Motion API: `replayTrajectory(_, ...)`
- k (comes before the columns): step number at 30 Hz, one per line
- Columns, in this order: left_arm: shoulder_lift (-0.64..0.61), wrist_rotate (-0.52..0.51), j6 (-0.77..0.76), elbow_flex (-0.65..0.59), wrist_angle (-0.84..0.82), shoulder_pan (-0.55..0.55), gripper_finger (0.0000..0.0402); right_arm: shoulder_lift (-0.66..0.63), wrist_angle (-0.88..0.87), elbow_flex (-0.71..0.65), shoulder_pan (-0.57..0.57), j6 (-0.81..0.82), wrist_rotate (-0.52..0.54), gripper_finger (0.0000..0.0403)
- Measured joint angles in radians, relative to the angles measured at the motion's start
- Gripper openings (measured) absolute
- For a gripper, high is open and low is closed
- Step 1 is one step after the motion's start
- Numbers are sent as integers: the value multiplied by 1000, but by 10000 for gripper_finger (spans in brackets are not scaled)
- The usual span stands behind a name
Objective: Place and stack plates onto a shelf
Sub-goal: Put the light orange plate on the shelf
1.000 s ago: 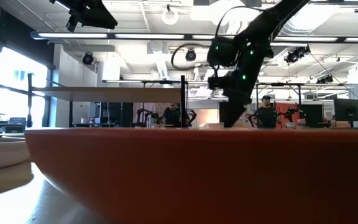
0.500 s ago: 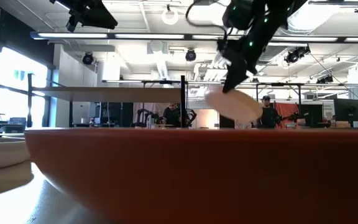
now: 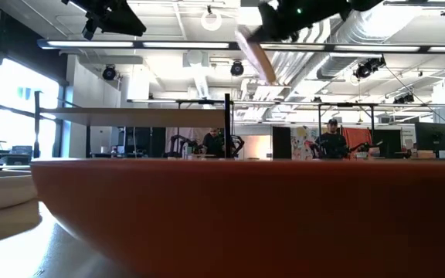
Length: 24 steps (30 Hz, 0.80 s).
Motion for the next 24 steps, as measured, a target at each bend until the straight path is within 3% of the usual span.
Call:
replayTrajectory(4,0,0,0,0,0,0,62,0,138,3,0,-65,-57,0)
replayTrajectory(10,0,0,-1,0,1,-1,62,32,108,142,2,-120,-100,0)
replayTrajectory(18,0,0,-1,0,0,0,62,198,-218,468,-3,-182,-115,0)
replayTrajectory(24,0,0,-1,0,0,0,62,359,-493,669,2,-199,-191,0)
